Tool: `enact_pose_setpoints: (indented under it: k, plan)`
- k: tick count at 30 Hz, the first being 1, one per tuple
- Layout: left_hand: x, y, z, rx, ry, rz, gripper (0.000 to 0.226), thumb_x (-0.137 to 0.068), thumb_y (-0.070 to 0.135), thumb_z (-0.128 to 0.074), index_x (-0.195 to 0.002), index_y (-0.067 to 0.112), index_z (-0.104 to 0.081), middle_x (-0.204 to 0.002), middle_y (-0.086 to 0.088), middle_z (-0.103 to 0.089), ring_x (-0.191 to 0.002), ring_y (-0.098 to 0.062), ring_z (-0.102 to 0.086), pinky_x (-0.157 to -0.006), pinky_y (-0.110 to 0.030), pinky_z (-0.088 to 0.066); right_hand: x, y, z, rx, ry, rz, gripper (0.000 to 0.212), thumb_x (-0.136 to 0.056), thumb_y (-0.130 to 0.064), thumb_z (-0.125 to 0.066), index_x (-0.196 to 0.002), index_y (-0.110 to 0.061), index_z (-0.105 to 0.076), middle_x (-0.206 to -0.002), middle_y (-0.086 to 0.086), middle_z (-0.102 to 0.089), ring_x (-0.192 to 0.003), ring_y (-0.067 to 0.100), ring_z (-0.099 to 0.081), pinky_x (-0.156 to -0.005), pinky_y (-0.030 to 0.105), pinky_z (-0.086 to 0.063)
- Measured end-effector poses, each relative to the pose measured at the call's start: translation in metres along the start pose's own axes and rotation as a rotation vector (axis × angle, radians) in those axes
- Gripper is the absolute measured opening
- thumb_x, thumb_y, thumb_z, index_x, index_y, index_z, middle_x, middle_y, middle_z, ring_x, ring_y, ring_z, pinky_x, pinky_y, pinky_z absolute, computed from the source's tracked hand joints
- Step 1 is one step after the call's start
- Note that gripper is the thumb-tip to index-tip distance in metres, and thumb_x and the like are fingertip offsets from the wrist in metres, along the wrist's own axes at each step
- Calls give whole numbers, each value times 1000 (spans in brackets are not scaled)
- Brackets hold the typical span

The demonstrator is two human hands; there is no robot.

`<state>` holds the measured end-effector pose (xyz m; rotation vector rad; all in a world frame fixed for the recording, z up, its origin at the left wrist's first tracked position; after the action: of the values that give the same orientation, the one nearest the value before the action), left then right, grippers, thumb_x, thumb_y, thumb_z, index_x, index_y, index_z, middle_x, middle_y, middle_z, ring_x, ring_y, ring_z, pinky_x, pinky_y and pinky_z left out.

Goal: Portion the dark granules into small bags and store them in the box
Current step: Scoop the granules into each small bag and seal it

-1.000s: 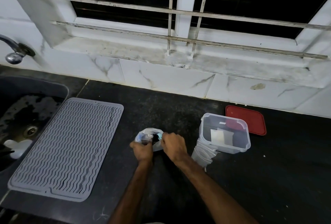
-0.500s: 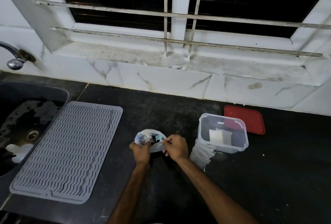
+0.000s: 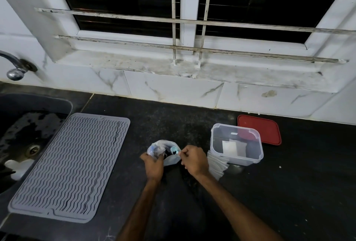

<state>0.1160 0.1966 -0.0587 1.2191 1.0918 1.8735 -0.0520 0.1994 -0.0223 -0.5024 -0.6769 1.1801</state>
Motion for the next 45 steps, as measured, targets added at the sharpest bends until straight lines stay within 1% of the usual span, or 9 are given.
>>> enact_pose_setpoints:
  k: [3, 6, 13, 20, 25, 33, 38, 42, 45]
  plan:
    - [2, 0, -2, -45, -8, -42, 40, -93, 8, -60, -121, 9, -32, -116, -14, -55, -106, -26, -59, -93, -42, -52, 1, -13, -3, 392, -30, 136, 22, -97, -31, -51, -105, -18, -68, -99, 6, -72, -92, 27, -69, -76, 35, -53]
    - [3, 0, -4, -29, -7, -30, 41, -93, 7, -58, -125, 6, -32, -114, -14, -55, -103, -26, -59, -89, -40, -52, 1, -20, -10, 459, -58, 142, 26, -99, -26, -48, -111, -14, -67, -106, 10, -70, -98, 30, -67, -79, 36, -51]
    - [3, 2, -4, 20, -24, -33, 42, -90, 5, -62, -121, 10, -34, -113, -13, -54, -105, -27, -58, -84, -36, -49, 0, 3, -17, -122, -87, -141, 26, -90, -20, -60, -66, -12, -68, -54, 4, -69, -43, 14, -63, -56, 31, -58]
    - [0, -2, 1, 40, -54, 25, 43, -89, 7, -65, -118, 13, -33, -119, -14, -53, -111, -29, -57, -100, -48, -49, 10, 9, -14, -436, -49, -242, 22, -89, -15, -66, -68, -9, -67, -60, 10, -71, -44, 18, -59, -50, 33, -53]
    - [-1, 1, 5, 86, -71, 52, 44, -91, 9, -60, -127, 10, -33, -119, -12, -51, -108, -25, -55, -99, -44, -48, 19, 0, -5, -531, -72, -260, 18, -92, -17, -64, -82, -3, -69, -66, 12, -73, -44, 14, -57, -41, 18, -41]
    - [2, 8, 0, 126, -135, 72, 58, -95, 35, -60, -137, 11, -28, -124, -2, -42, -112, -23, -54, -95, -48, -52, 29, -6, 8, -838, -246, -431, 15, -91, -22, -68, -91, -7, -71, -66, 2, -71, -47, 6, -55, -42, 15, -31]
    - [13, 18, 12, 77, -17, -74, 73, -86, 46, -67, -139, 11, -31, -134, -9, -48, -120, -23, -53, -105, -44, -46, 29, 0, 26, -914, -274, -413, 17, -90, -25, -70, -95, -8, -72, -70, 1, -71, -48, 5, -53, -41, 15, -27]
    - [37, 42, 34, -26, 283, -357, 41, -92, 29, -64, -127, 14, -48, -124, -3, -55, -111, -11, -55, -99, -39, -49, 35, 8, 55, -849, -247, -330, 20, -90, -27, -69, -100, -10, -72, -76, 4, -74, -55, 8, -58, -48, 18, -35]
    - [64, 62, 8, -156, 14, -626, 11, -95, 17, -61, -104, 22, -58, -101, 13, -60, -92, 2, -57, -83, -33, -52, 42, 22, 88, -813, -168, -258, 17, -90, -29, -69, -96, -13, -72, -79, 5, -75, -59, 10, -59, -57, 23, -38]
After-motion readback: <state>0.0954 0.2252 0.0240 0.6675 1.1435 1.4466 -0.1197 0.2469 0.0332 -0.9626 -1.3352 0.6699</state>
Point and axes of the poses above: each hand's wrist, its own x-axis away from the middle knuckle, its own z-axis out of the back of the hand, y = z × x, the point moved 5 cm from there along -x, towards the middle knuckle
